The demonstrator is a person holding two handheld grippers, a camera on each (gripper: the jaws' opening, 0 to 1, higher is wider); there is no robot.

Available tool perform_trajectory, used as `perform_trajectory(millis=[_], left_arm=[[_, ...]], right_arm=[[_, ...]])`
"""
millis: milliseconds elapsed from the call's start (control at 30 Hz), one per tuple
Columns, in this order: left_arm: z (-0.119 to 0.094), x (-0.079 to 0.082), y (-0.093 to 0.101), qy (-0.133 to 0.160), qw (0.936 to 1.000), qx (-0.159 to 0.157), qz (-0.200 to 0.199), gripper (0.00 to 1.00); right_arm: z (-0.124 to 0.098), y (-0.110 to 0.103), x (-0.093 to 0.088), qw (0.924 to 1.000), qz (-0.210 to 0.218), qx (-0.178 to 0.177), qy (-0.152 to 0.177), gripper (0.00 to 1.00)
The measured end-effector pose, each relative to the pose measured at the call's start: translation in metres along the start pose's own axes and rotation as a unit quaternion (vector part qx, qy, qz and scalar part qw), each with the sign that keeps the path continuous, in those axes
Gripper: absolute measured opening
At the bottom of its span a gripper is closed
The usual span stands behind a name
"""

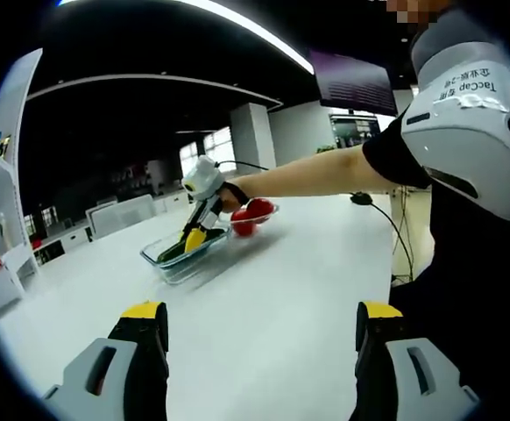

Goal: Sort the scattered tomatoes and cucumbers on the table and place them into their respective storage containers

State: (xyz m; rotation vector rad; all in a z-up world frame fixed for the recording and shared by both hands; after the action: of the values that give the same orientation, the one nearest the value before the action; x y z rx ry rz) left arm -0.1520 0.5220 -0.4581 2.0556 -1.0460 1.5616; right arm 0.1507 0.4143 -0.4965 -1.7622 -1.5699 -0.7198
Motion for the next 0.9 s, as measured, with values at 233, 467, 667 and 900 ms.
perform_trajectory(millis=[233, 467, 667, 900], left_arm=[[-0.0010, -0.0009, -0.0011, -0.001, 1.0000, 0.001, 0.000, 0.88], [-0.0019, 0.0004, -0.0011, 0.000, 1.0000, 0.000, 0.002, 0.88], [-0.0046, 0.0006, -0.0026, -0.001, 1.0000, 0.004, 0.002, 0.88], [-0.0059, 0.0028, -0.0018, 0.001, 1.0000, 0.003, 0.005, 0.88]], right_arm=[[0.0018, -0.0064, -0.0011, 1.0000, -0.005, 0.003, 0.001, 0.21], [0.0037, -0.0059, -0.0008, 1.0000, -0.007, 0.001, -0.003, 0.21], [0.0040, -0.0042, 0.0001, 1.0000, -0.001, -0.002, -0.004, 0.21], [0.0037, -0.0030, 0.0002, 1.0000, -0.001, -0.007, -0.003, 0.21]])
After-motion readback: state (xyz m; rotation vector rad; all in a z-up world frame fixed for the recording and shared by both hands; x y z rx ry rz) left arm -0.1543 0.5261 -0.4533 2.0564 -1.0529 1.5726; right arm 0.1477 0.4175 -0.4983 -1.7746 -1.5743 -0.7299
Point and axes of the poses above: the point that each gripper's makers call its tool centre point, and the gripper's own axes: z roughly forward along the fingers, y roughly to its right, x roughly out of its top, the point moved 5 cm from there along -z, roughly backward along the fingers, and after that the axes turned 5 degrees about -y, right-handed, at the moved point
